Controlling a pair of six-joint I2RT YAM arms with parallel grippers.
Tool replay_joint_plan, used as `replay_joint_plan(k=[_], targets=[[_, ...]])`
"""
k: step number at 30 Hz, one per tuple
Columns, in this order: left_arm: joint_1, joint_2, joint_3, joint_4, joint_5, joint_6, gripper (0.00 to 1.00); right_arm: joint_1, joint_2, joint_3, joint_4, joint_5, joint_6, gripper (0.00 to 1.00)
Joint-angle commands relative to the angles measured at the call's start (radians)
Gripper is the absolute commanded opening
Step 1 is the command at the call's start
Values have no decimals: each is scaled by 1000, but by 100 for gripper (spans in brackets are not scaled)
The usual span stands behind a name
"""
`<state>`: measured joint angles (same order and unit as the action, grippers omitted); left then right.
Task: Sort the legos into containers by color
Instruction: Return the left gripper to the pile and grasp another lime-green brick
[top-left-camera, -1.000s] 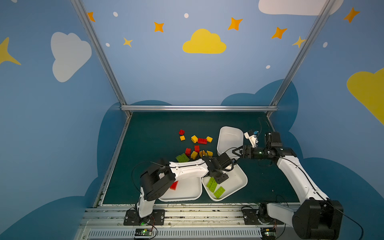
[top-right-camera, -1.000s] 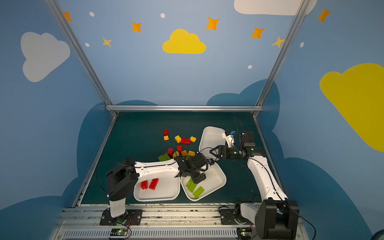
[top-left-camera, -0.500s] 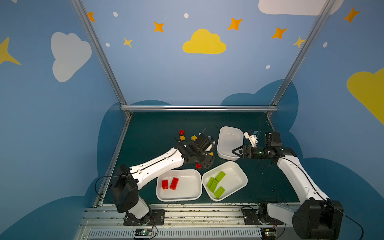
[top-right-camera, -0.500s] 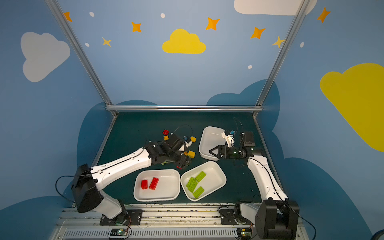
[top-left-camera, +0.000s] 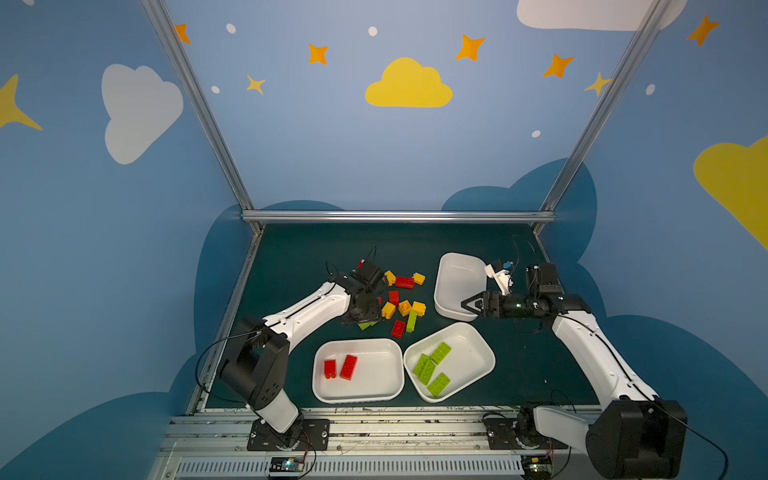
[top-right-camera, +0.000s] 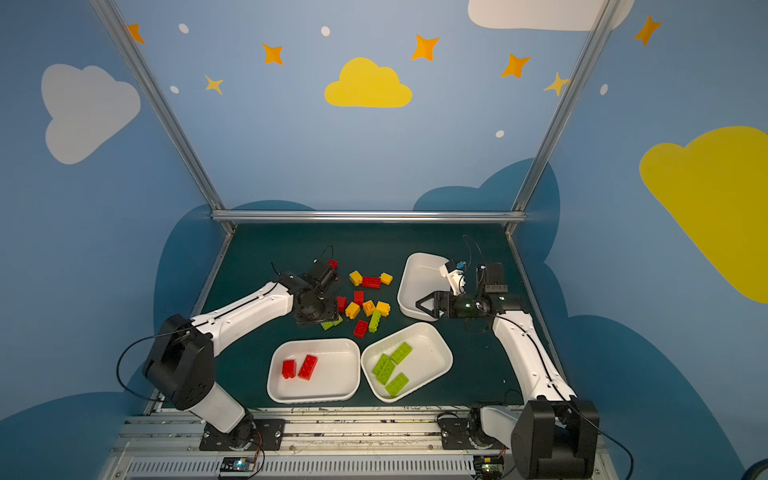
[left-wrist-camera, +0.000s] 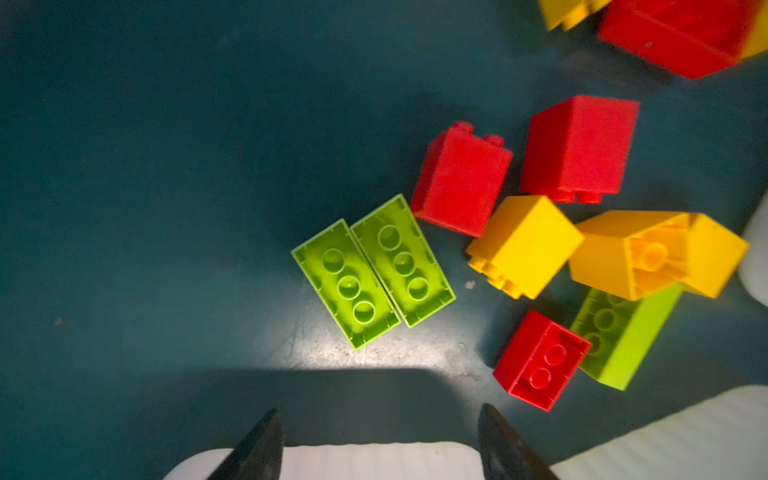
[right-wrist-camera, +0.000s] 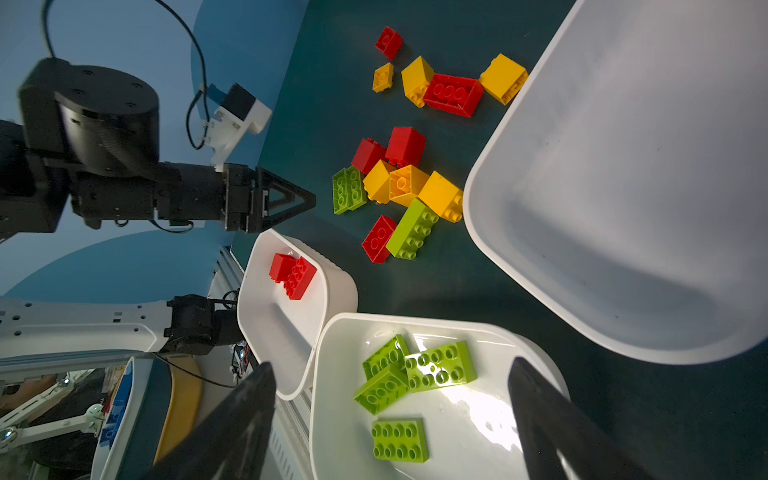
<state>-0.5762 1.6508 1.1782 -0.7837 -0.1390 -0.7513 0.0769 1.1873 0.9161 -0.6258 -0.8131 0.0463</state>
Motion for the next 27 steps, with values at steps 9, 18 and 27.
replay_joint_plan(k=[9,18,27], targets=[[-3,109,-41,48,56,-8,68,6,23,9,14,-19,-2,86],[-12,198,-15,59,60,4,68,2,33,10,19,-20,-6,86],[-3,236,14,4,-89,0,65,-4,34,9,18,-22,-9,86]])
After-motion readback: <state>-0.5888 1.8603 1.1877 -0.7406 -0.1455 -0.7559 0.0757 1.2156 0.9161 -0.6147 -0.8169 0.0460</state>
